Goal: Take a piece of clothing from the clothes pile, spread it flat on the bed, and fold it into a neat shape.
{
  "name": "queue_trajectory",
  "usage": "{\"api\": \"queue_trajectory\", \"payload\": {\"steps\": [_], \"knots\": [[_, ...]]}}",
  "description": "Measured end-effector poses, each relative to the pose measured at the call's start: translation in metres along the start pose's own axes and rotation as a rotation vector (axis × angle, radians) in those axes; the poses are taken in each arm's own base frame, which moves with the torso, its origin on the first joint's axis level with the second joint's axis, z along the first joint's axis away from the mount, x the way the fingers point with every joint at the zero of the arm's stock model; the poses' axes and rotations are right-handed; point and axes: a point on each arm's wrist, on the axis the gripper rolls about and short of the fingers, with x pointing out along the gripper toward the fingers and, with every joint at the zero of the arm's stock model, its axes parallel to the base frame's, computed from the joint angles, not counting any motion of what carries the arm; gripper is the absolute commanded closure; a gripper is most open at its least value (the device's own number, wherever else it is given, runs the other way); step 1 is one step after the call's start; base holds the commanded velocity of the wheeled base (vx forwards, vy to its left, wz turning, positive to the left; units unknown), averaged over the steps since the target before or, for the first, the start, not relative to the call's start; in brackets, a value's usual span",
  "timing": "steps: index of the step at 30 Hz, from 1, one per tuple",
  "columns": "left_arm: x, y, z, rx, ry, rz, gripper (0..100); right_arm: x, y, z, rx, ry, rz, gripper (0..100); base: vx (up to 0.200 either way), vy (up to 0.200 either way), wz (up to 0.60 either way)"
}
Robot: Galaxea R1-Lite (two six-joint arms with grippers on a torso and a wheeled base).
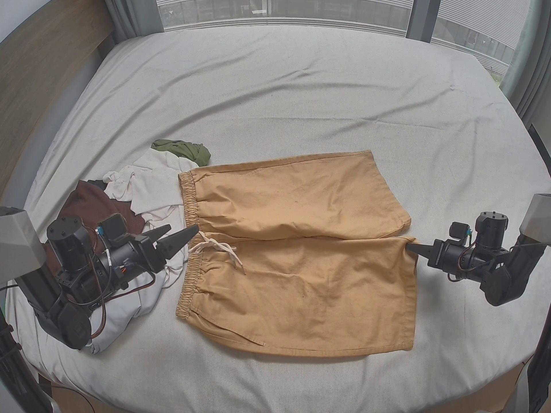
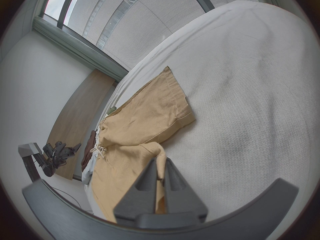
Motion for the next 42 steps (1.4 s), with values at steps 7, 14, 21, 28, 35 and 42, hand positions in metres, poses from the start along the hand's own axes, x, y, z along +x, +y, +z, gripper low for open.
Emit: {"api": "queue_trajectory", "payload": {"steps": [7,14,21,28,35,42], "knots": [[-0.017,0.002,-0.021,-0.027,0.112,-0.017,0,-0.006,0.004,0.017,-0.036,-0.080,-0.044,0,0.000,0.000,0.00],[-0.027,0.012,-0.043,-0.005,0.201,0.014,0,-0.021,0.024,0.034,-0.077,-0.135,-0.023,0,0.000,0.000,0.00],[-0.039,0.016,-0.063,-0.046,0.287,0.052,0,-0.026,0.047,0.038,-0.108,-0.147,0.021,0,0.000,0.000,0.00],[-0.045,0.019,-0.077,-0.067,0.352,0.072,0,-0.027,0.054,0.038,-0.118,-0.150,0.038,0,0.000,0.000,0.00],[-0.048,0.025,-0.089,-0.097,0.400,0.095,0,-0.028,0.057,0.037,-0.118,-0.145,0.044,0,0.000,0.000,0.00],[-0.040,0.032,-0.095,-0.107,0.408,0.098,0,-0.027,0.059,0.035,-0.120,-0.140,0.051,0,0.000,0.000,0.00]]}}
